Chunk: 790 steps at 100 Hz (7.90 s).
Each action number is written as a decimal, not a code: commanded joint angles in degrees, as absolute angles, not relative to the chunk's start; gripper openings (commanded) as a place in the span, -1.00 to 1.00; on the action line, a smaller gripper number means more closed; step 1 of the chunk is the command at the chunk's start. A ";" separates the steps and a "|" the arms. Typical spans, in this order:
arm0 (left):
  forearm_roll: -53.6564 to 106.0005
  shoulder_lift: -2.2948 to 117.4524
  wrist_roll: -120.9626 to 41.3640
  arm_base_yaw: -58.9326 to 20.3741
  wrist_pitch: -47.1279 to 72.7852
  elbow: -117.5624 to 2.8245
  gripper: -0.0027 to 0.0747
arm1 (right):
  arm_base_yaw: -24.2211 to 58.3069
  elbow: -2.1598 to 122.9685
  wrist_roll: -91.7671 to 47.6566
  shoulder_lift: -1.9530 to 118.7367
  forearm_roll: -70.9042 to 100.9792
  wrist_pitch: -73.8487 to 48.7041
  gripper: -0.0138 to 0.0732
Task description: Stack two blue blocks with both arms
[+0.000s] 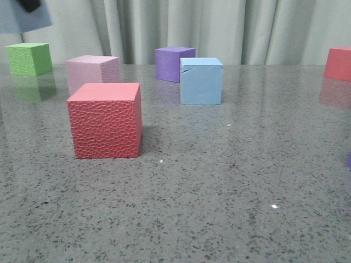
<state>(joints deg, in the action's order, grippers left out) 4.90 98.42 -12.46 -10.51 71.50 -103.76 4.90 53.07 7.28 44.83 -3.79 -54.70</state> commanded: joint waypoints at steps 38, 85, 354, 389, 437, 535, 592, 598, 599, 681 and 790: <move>6.54 100.31 -16.73 -23.79 67.49 -114.13 -0.17 | 4.51 54.33 6.72 44.63 -4.83 -51.72 0.78; 18.09 113.35 -27.35 -26.47 70.98 -131.47 -0.17 | 4.51 54.33 6.72 44.63 -4.28 -51.68 0.78; 23.13 120.39 -58.92 -30.07 73.31 -133.85 -0.10 | 4.51 54.33 6.72 44.63 -4.04 -52.92 0.78; 22.27 121.13 -58.71 -30.07 73.31 -133.71 -0.10 | 4.51 54.33 6.72 44.63 -4.04 -52.92 0.78; 22.46 121.13 -57.78 -30.18 73.31 -133.71 -0.10 | 4.51 54.33 6.72 44.63 -4.10 -52.75 0.78; 21.13 121.13 -56.26 -30.52 73.31 -133.71 0.30 | 4.51 54.33 6.72 44.63 -4.10 -52.75 0.78; 21.13 121.13 -53.22 -30.52 73.31 -133.71 0.71 | 4.51 54.33 6.67 44.63 -4.10 -52.97 0.78; 20.67 121.13 -52.55 -30.52 73.31 -133.71 0.77 | 4.51 54.33 6.67 44.63 -4.10 -52.97 0.78; 20.54 121.13 -52.34 -30.52 73.31 -133.71 0.78 | 4.51 54.33 6.67 44.63 -4.10 -52.97 0.78; 18.49 111.28 -38.71 -28.61 73.31 -133.82 0.78 | 4.51 54.33 6.67 44.63 -4.10 -52.97 0.78; 11.79 91.47 -19.32 -13.03 70.30 -117.75 0.67 | 4.51 54.33 6.67 44.63 -4.10 -52.97 0.78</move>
